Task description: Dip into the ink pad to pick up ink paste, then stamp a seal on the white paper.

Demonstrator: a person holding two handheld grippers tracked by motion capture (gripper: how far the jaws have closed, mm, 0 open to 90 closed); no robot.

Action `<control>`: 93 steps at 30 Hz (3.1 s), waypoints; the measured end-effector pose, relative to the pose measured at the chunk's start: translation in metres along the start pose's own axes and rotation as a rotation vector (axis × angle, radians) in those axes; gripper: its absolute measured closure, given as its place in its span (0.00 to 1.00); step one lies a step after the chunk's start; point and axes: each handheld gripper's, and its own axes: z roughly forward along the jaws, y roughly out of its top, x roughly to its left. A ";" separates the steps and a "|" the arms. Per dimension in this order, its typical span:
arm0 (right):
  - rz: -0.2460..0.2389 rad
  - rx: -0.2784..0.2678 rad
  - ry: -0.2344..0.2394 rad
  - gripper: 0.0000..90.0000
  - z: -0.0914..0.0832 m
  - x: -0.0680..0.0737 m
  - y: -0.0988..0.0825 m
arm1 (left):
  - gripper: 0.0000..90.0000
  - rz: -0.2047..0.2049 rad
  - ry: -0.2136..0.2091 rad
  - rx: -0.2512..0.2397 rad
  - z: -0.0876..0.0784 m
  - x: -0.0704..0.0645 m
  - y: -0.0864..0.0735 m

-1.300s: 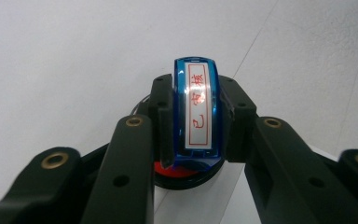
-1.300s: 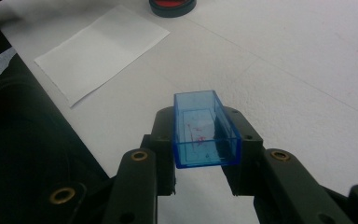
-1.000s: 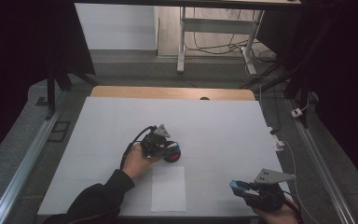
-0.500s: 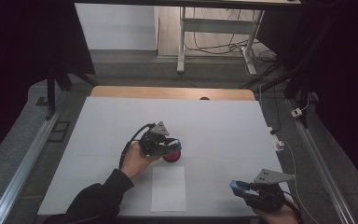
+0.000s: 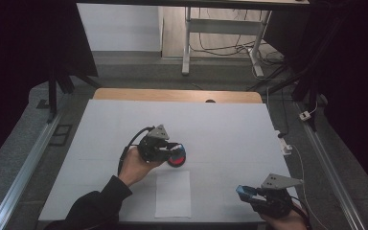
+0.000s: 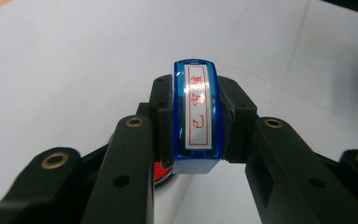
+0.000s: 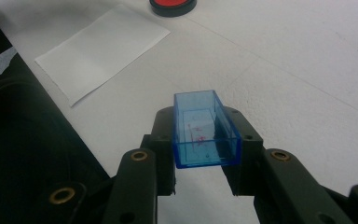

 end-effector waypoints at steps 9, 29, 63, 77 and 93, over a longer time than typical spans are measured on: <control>-0.002 0.005 0.001 0.76 0.000 0.000 0.000 | 0.78 0.017 -0.022 -0.019 -0.018 -0.013 0.000; -0.007 0.004 0.000 0.76 0.000 0.000 0.000 | 0.78 0.020 -0.061 -0.037 -0.034 -0.035 -0.007; -0.008 0.005 0.004 0.76 0.000 0.000 0.000 | 0.78 0.021 -0.058 0.031 -0.020 -0.056 -0.034; -0.010 0.007 0.005 0.76 0.000 0.001 0.000 | 0.78 0.006 -0.054 0.066 -0.007 -0.053 -0.044; -0.010 0.007 0.008 0.76 0.001 0.000 0.000 | 0.78 0.013 -0.032 0.125 0.013 -0.049 -0.055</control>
